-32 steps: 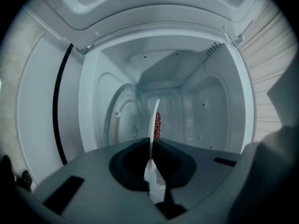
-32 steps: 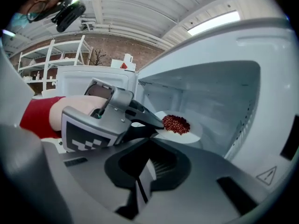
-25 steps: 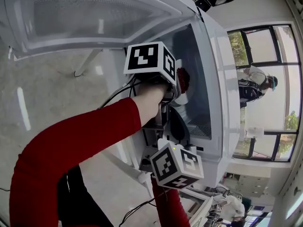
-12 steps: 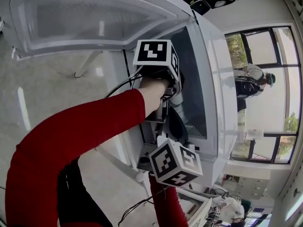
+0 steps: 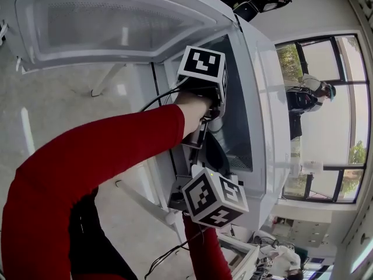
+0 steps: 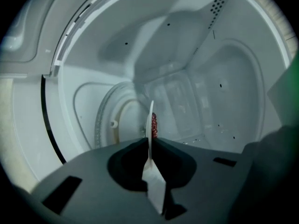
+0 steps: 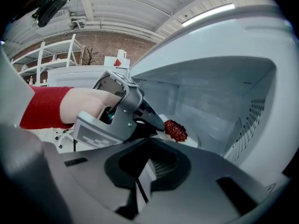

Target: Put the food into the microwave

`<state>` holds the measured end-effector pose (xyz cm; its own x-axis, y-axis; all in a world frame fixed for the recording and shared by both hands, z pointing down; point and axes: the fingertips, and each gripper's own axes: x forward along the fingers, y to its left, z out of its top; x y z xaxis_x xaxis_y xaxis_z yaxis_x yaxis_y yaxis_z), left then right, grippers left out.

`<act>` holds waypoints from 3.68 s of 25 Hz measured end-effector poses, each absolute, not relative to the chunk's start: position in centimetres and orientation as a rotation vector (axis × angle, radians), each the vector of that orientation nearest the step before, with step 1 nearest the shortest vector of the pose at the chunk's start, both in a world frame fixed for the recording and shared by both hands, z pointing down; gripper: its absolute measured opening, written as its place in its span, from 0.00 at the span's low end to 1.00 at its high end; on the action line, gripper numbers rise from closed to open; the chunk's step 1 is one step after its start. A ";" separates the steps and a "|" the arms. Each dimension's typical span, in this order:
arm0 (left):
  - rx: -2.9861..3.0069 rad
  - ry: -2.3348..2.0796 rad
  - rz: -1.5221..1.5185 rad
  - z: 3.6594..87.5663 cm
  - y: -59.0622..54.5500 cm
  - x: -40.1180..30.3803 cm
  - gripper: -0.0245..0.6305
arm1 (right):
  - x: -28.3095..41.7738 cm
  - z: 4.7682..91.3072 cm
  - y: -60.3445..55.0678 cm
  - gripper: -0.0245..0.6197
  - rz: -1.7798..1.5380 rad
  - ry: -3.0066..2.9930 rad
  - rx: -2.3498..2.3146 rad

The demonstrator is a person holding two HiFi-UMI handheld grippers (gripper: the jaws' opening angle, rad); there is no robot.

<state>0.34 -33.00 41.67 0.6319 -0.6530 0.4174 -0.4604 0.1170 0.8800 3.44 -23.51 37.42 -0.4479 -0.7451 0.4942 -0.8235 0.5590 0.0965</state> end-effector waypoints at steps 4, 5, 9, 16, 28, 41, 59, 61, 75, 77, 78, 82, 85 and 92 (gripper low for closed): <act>1.581 -1.025 -0.109 41.7 -34.0 0.3 0.07 | 3.8 37.6 -23.7 0.06 0.238 -2.309 1.264; 1.595 -1.035 -0.091 41.7 -34.1 0.3 0.07 | 3.9 37.5 -23.8 0.06 0.239 -2.317 1.267; 1.646 -1.072 -0.049 41.6 -34.3 -0.2 0.08 | 3.5 37.1 -23.8 0.06 0.221 -2.329 1.266; 1.801 -1.163 0.086 41.3 -34.4 -0.5 0.14 | 3.0 37.1 -23.8 0.06 0.183 -2.324 1.247; 1.936 -1.300 0.269 41.4 -34.4 -0.9 0.19 | 3.0 37.0 -24.1 0.06 0.189 -2.326 1.241; 2.005 -1.409 0.358 41.6 -34.9 -1.7 0.24 | 2.6 37.3 -23.9 0.06 0.198 -2.343 1.209; 2.121 -1.541 0.517 41.3 -35.6 -2.1 0.27 | 2.3 37.6 -23.8 0.06 0.227 -2.354 1.180; 2.132 -1.593 0.595 41.5 -35.6 -2.6 0.27 | 2.4 37.6 -23.9 0.06 0.232 -2.355 1.182; 2.186 -1.570 0.435 41.1 -35.7 1.6 0.22 | 7.4 38.8 -24.3 0.06 0.241 -2.358 1.184; 2.193 -1.587 0.378 39.8 -35.2 -0.7 0.14 | 5.9 38.5 -24.1 0.06 0.247 -2.365 1.188; 2.203 -1.598 0.369 39.1 -35.1 -2.1 0.10 | 4.9 38.2 -24.1 0.06 0.253 -2.367 1.193; 2.288 -1.532 0.278 37.0 -34.4 -4.1 0.05 | 3.0 37.4 -24.7 0.06 0.264 -2.378 1.224; 2.328 -1.440 0.201 36.9 -32.9 -3.8 0.05 | 2.6 37.3 -24.5 0.06 0.277 -2.396 1.235; 2.340 -1.411 0.072 36.4 -29.0 -6.8 0.05 | -0.1 37.3 -23.0 0.06 0.328 -2.449 1.229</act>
